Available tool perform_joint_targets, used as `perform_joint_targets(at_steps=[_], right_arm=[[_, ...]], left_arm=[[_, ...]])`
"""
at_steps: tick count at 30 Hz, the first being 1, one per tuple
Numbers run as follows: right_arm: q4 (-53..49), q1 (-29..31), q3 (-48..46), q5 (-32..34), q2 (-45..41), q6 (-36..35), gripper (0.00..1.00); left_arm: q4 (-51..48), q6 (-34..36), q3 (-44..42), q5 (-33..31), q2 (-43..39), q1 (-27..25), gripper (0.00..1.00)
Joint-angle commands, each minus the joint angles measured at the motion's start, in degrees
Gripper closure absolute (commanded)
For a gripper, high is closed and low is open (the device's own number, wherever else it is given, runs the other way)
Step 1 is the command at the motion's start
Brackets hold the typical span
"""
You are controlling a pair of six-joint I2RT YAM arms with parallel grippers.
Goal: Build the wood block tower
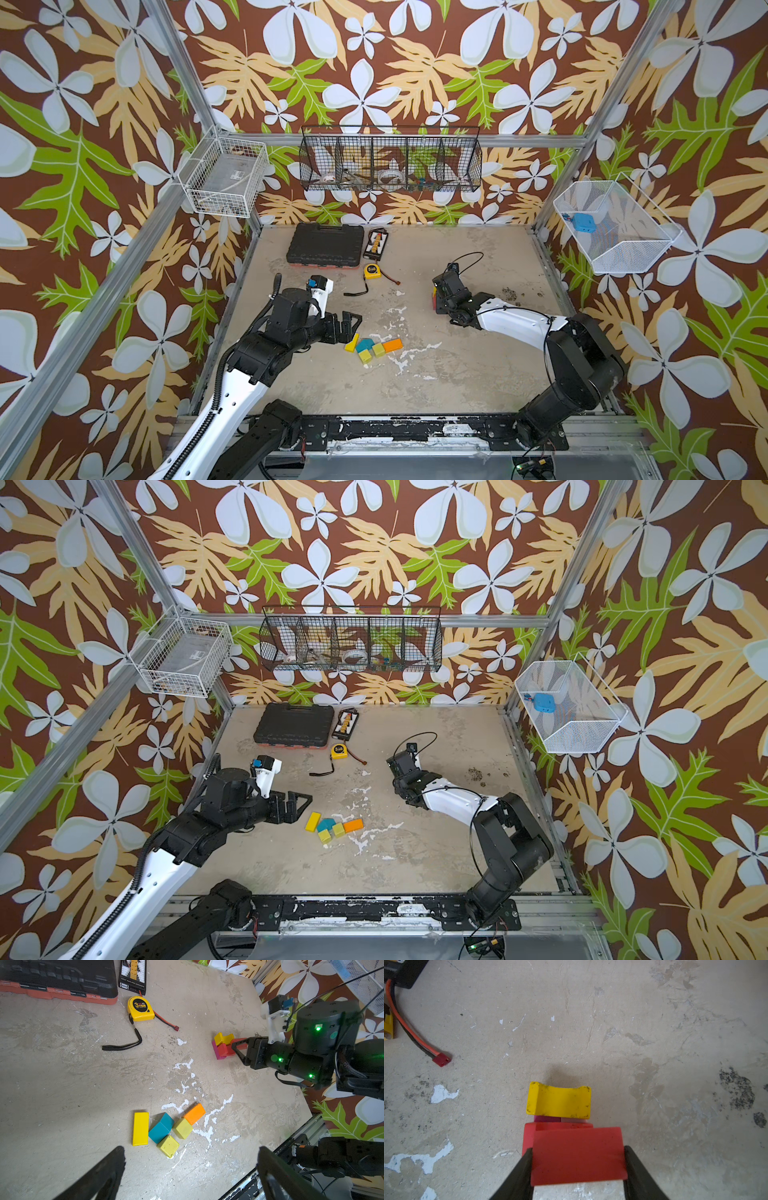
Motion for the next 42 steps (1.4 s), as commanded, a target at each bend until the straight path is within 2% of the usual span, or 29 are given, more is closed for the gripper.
perform_joint_targets(at_steps=[1, 42], right_arm=[[0.9, 0.0, 0.7, -1.1, 0.6, -0.4, 0.61], [1.2, 0.0, 0.7, -2.6, 1.9, 1.0, 0.50]], left_arm=[[1.2, 0.2, -0.1, 0.3, -0.1, -0.1, 0.00], [1.2, 0.2, 0.0, 0.2, -0.3, -0.1, 0.00]])
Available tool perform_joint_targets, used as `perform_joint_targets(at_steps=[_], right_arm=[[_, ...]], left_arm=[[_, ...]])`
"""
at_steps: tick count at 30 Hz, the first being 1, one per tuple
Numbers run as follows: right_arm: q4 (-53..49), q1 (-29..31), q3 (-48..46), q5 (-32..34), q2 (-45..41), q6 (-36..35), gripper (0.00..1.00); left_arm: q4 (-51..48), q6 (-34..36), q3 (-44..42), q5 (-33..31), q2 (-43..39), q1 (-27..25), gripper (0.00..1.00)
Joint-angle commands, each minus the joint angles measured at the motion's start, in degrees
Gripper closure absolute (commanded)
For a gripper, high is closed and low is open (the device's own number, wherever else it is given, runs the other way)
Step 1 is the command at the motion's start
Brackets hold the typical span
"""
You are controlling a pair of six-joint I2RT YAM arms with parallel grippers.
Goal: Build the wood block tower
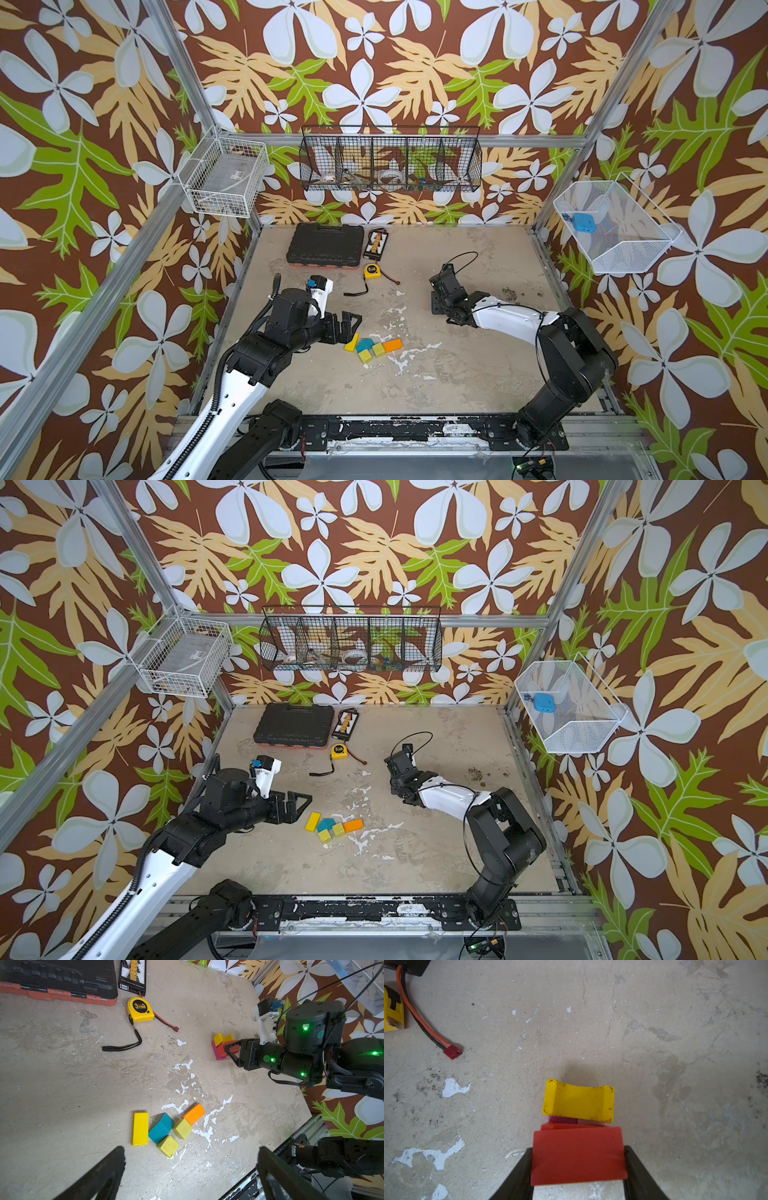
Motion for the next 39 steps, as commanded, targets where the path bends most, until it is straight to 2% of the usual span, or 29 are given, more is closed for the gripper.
perform_joint_targets(at_steps=[1, 13, 19, 39], right_arm=[[0.2, 0.0, -0.4, 0.3, -0.6, 0.7, 0.50], [0.4, 0.0, -0.8, -0.1, -1.0, 1.0, 0.46], [0.4, 0.0, -0.7, -0.5, -0.8, 1.1, 0.38], [0.1, 0.0, -0.9, 0.6, -1.2, 1.6, 0.29]], left_arm=[[1.3, 0.2, 0.0, 0.2, 0.0, -0.1, 0.00], [1.3, 0.2, 0.0, 0.2, 0.2, -0.1, 0.00], [1.3, 0.2, 0.0, 0.2, 0.1, -0.1, 0.00], [1.3, 0.2, 0.0, 0.2, 0.1, -0.1, 0.00]])
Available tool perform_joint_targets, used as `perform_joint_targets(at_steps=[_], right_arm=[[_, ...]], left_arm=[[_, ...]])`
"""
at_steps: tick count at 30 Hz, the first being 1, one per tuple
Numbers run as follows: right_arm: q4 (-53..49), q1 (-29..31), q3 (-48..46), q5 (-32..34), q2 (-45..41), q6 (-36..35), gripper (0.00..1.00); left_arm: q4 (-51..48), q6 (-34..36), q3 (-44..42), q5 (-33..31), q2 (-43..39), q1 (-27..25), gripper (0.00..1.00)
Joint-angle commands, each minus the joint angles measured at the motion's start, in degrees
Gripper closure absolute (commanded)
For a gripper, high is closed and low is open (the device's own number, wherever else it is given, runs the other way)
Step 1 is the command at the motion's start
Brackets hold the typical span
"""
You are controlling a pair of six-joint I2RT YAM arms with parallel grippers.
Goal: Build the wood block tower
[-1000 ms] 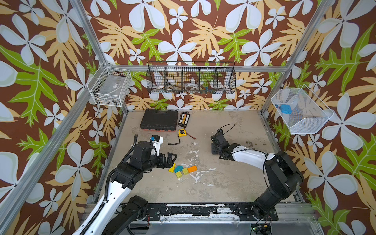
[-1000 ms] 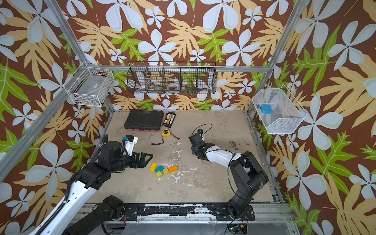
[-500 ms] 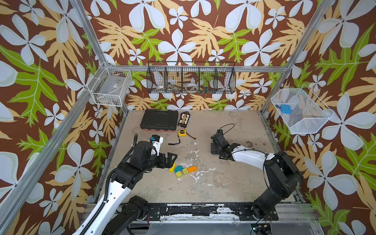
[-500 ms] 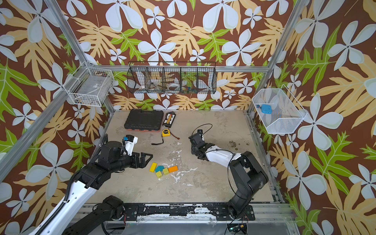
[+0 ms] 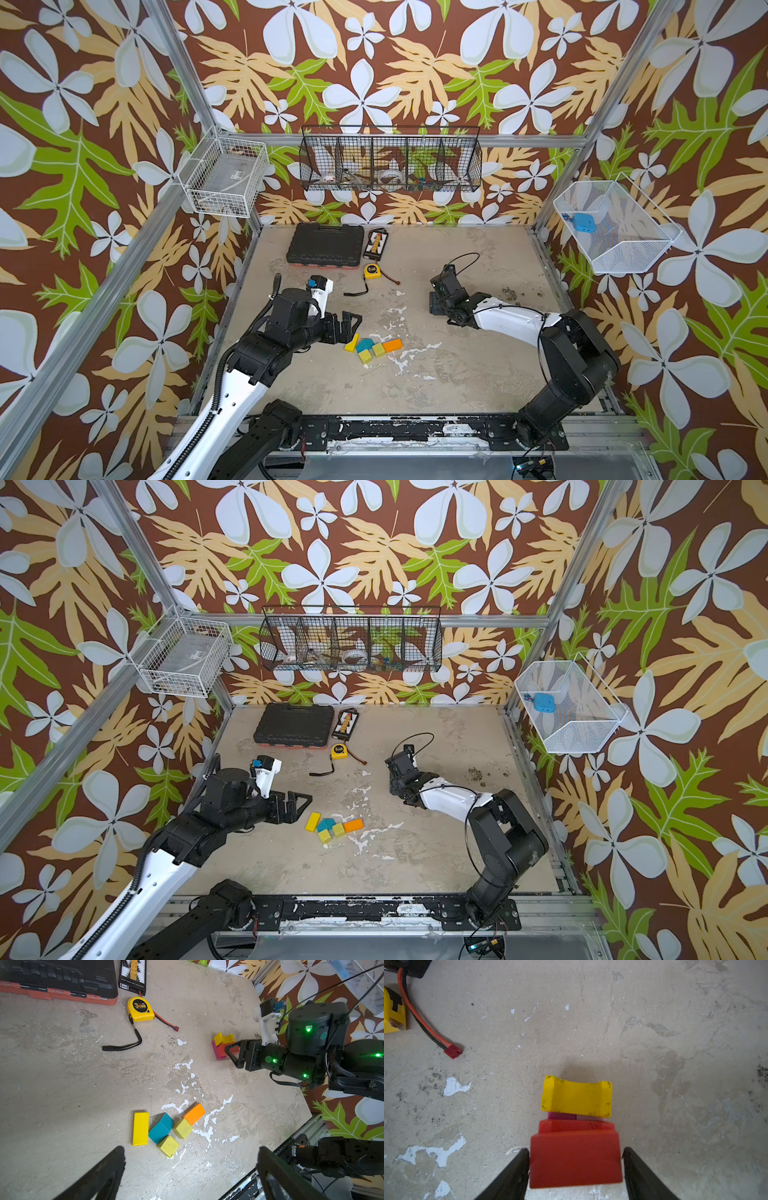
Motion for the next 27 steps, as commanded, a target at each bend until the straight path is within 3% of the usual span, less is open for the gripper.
perform_joint_targets(at_steps=[1, 27], right_arm=[[0.1, 0.0, -0.1, 0.9, -0.4, 0.5, 0.29], [-0.3, 0.0, 0.5, 0.4, -0.2, 1.8, 0.31]], left_arm=[[1.3, 0.2, -0.1, 0.2, -0.1, -0.1, 0.00], [1.3, 0.1, 0.0, 0.1, -0.2, -0.1, 0.00]])
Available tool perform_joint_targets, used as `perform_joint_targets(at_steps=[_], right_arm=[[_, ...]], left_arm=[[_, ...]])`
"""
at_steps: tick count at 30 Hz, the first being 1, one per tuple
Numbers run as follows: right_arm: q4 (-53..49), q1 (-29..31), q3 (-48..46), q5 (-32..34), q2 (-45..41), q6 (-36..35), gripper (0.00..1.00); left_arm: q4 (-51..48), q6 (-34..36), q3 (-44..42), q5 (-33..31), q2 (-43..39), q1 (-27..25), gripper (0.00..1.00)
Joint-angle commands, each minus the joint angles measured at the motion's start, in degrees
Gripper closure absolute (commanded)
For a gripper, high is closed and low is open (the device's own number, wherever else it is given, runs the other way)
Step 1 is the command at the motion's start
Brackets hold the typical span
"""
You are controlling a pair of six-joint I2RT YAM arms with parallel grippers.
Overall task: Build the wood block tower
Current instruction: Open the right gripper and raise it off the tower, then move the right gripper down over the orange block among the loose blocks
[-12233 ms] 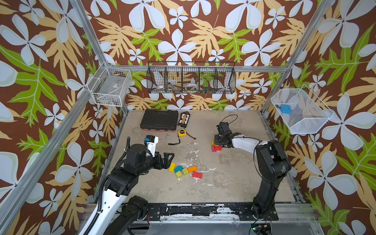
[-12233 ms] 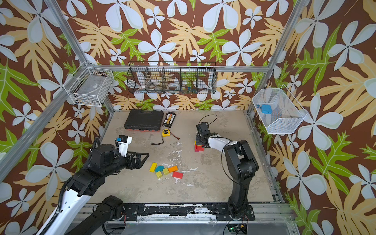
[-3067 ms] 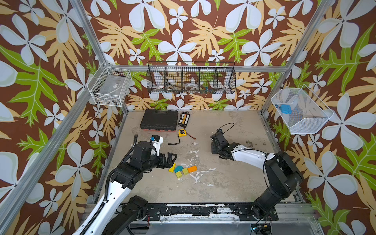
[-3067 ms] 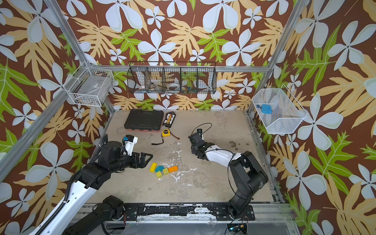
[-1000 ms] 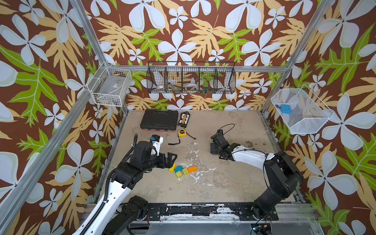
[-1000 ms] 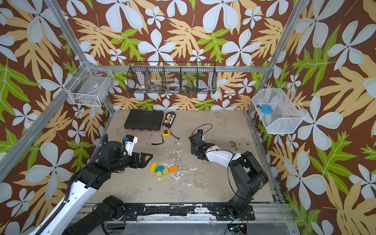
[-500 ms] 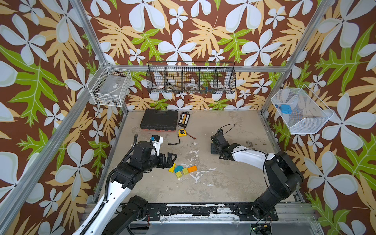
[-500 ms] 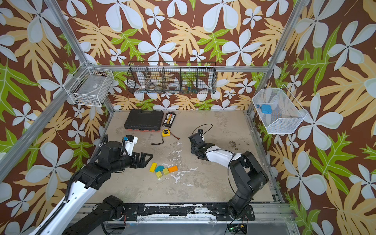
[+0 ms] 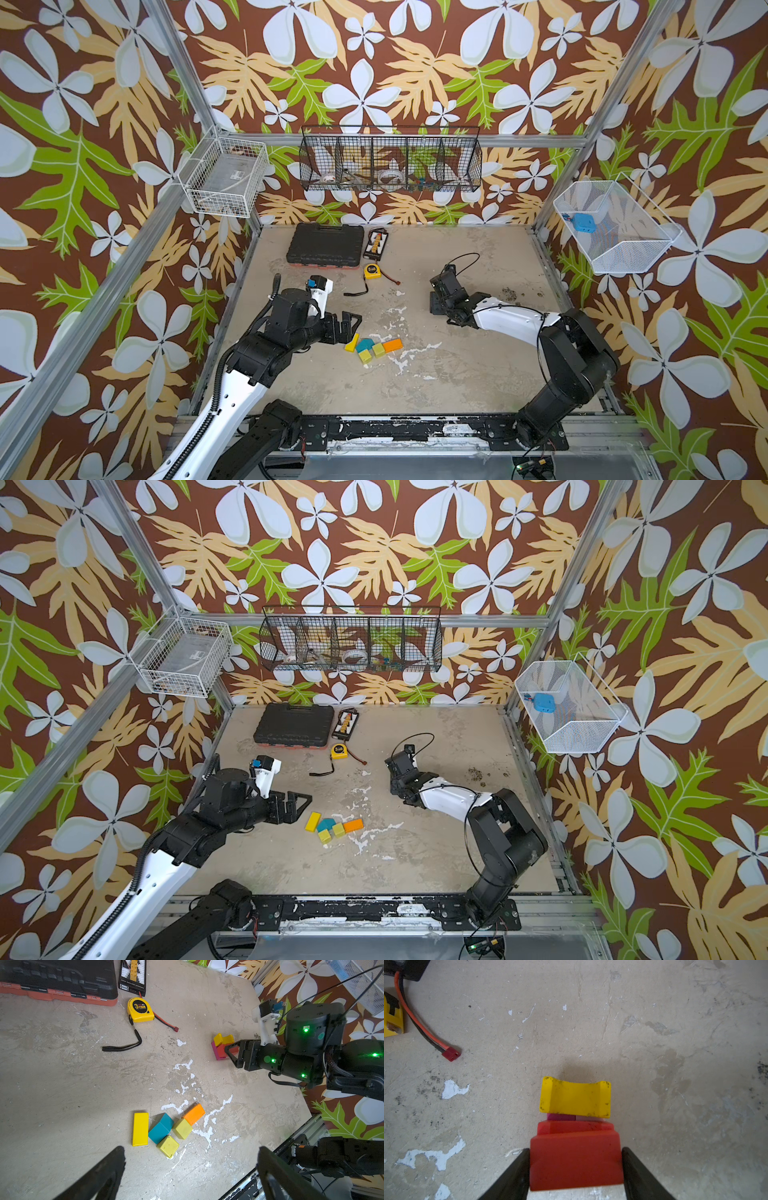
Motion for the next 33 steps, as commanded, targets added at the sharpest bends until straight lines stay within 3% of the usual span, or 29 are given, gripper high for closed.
perform_joint_targets(at_steps=[1, 7, 11, 14, 19, 25, 33], right_arm=[[-0.4, 0.0, 0.1, 0.3, -1.0, 0.8, 0.31], [-1.7, 0.4, -2.4, 1.2, -8.8, 2.6, 0.26], [-2.5, 2.8, -5.8, 5.2, -17.4, 4.8, 0.14], [-1.4, 7.1, -9.0, 8.2, -24.2, 7.3, 0.08], [1.8, 17.9, -13.5, 10.6, -30.3, 11.9, 0.07], [5.0, 28.6, -13.0, 10.7, -24.2, 15.5, 0.07], [3.1, 31.3, -3.7, 6.8, -5.4, 14.6, 0.16]], left_arm=[[1.3, 0.1, 0.0, 0.1, 0.1, -0.1, 0.00], [1.2, 0.1, 0.0, 0.1, 0.2, -0.1, 0.00], [1.2, 0.1, -0.1, 0.0, 0.1, -0.1, 0.00], [1.2, 0.0, 0.0, -0.1, -0.2, -0.1, 0.00], [1.2, -0.1, -0.1, -0.3, -0.3, -0.1, 0.00], [1.1, -0.2, 0.0, -0.7, -0.9, -0.1, 0.00], [0.7, -0.3, 0.1, -1.2, -1.4, -0.1, 0.00]])
